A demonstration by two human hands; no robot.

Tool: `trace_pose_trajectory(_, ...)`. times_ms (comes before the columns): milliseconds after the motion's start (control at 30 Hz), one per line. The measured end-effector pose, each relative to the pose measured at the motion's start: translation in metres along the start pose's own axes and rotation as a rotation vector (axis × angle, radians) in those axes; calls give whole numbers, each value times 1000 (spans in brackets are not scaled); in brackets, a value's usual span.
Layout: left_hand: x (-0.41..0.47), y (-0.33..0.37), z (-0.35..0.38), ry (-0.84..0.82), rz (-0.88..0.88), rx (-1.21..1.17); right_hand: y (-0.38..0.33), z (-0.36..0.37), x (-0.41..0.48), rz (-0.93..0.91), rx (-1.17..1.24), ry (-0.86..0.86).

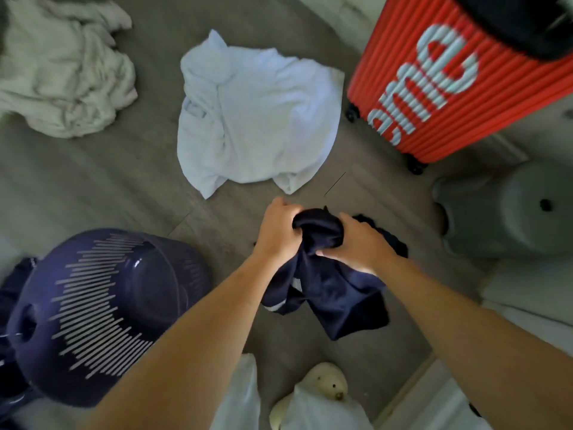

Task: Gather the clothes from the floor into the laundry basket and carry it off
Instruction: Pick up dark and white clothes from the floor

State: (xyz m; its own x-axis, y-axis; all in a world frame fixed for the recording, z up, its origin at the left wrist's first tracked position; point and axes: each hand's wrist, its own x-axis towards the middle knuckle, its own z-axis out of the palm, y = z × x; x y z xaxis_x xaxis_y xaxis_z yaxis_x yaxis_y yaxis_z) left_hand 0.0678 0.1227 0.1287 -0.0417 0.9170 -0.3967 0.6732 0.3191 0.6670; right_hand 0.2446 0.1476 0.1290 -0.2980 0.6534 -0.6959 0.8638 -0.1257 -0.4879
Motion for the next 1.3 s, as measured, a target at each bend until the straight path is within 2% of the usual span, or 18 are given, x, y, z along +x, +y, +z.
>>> trace_pose_trajectory(133,18,16,-37,-14,33,103,-40,-64,2,-132,-42,-28)
trace_pose_trajectory(233,45,22,-60,-52,40,113,-67,-96,22,-183,-168,-92)
trace_pose_trajectory(400,114,12,-82,-347,-45,87,-80,-132,85,-44,-410,-159)
trace_pose_trajectory(467,139,-5,-85,-373,-130,35,-78,-133,113,55,-500,-111)
trace_pose_trajectory(567,182,-48,-77,-306,-268,26,-60,-113,156,229,-571,71)
trace_pose_trajectory(667,226,-99,-45,-165,-346,65,-27,-85,204,304,-510,188)
trace_pose_trajectory(800,272,-161,18,-100,-404,152,17,-42,275,373,-319,223)
trace_pose_trajectory(900,295,-192,55,-164,-415,151,34,-9,312,342,-228,227)
trace_pose_trajectory(1000,314,-206,88,-274,-363,258,45,18,340,322,-214,176)
trace_pose_trajectory(1067,328,-212,103,-183,-309,329,56,26,357,293,-193,179)
trace_pose_trajectory(1167,337,-218,110,37,-191,477,68,24,369,247,-132,208)
trace_pose_trajectory(1300,333,-212,95,72,-126,267,65,21,353,228,-94,210)
